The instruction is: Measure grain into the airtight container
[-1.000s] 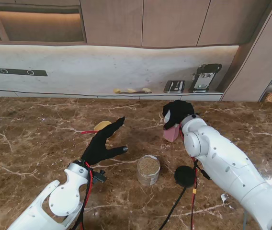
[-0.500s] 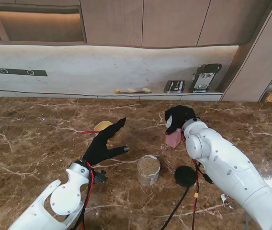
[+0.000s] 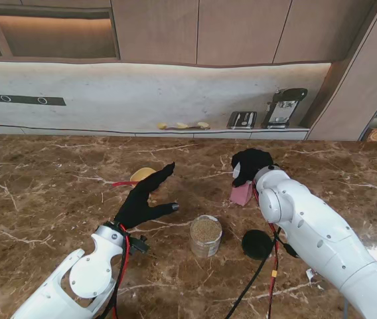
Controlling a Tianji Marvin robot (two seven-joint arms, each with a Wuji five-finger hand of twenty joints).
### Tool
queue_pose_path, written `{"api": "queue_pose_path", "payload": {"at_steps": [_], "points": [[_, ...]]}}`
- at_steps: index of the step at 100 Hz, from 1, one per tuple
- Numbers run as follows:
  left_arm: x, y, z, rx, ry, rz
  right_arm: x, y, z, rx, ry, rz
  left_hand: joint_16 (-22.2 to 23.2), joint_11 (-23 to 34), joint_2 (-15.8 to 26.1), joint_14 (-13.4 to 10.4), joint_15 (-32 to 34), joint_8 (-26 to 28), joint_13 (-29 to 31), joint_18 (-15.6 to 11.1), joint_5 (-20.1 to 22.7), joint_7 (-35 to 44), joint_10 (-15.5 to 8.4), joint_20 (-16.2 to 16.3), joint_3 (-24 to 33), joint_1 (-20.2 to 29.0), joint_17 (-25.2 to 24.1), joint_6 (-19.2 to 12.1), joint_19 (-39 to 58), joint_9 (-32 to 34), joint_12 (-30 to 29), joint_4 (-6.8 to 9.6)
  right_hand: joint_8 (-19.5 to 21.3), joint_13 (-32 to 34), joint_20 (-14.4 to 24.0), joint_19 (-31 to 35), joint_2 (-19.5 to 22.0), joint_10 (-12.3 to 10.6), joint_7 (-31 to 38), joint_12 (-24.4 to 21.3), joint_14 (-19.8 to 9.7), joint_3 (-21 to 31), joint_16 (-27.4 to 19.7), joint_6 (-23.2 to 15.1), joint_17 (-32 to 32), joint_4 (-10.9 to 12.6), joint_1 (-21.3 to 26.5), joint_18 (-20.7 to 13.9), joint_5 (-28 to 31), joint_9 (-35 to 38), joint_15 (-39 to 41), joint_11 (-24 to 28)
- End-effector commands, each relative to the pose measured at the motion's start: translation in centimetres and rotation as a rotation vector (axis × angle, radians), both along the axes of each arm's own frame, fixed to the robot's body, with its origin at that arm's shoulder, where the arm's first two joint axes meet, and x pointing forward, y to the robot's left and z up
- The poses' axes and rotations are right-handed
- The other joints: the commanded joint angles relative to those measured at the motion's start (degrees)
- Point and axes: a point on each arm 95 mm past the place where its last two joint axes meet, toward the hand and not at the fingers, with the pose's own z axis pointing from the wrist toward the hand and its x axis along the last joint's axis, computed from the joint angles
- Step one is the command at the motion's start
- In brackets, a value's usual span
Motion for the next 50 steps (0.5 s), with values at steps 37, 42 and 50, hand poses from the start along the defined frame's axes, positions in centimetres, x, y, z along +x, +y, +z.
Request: {"api": "queue_pose_path", "payload": {"at_steps": [37,42,50], "points": [[-0.34,-0.11,-0.39,-0.002,0.007,-0.005,-0.87,-0.34,-0.84,-0.033,0.029,0.011,0.0,-0.3,1.3,-2.3,-0.3,-0.7,0.2,-1.3,-0.8,45.6,-3.1,1.1,-1.5,-1.6,-0.2,-1.3,-1.9,1.0,-0.4,1.69,-0.4,-5.8,-1.5,-5.5,2.4,-2.6,-5.1,-3.1,-2.1,4.2,-2.8,3.5,-6.8,3.6,-5.6,0.7,-8.6,-8.5,-1.4,-0.9],[-0.37,-0.15,-0.45,-0.003,0.009,-0.006,-0.92,-0.38,-0.8,-0.041,0.032,0.012,0.0,-0.4,1.4,-2.5,-0.3,-0.8,0.2,-1.4,-0.8,45.5,-3.2,1.0,-1.5,-1.6,-0.2,-1.4,-2.0,1.0,-0.5,1.7,-0.8,-7.4,-1.7,-6.7,2.7,-2.8,-6.1,-3.6,-1.7,3.9,-3.4,3.8,-8.6,3.5,-6.7,1.6,-9.8,-9.8,-2.5,-1.6],[-0.4,-0.17,-0.49,-0.003,0.011,-0.007,-0.99,-0.41,-0.69,-0.045,0.036,0.013,0.0,-0.4,1.3,-2.4,-0.4,-0.8,0.2,-1.3,-0.8,45.5,-3.0,1.0,-1.6,-1.6,-0.2,-1.3,-2.1,1.0,-0.5,1.69,-2.4,-10.5,-1.7,-8.9,4.0,-2.6,-9.2,-5.0,-0.9,3.0,-5.2,4.6,-12.2,3.3,-8.9,2.9,-12.1,-12.4,-5.0,-3.4]]}}
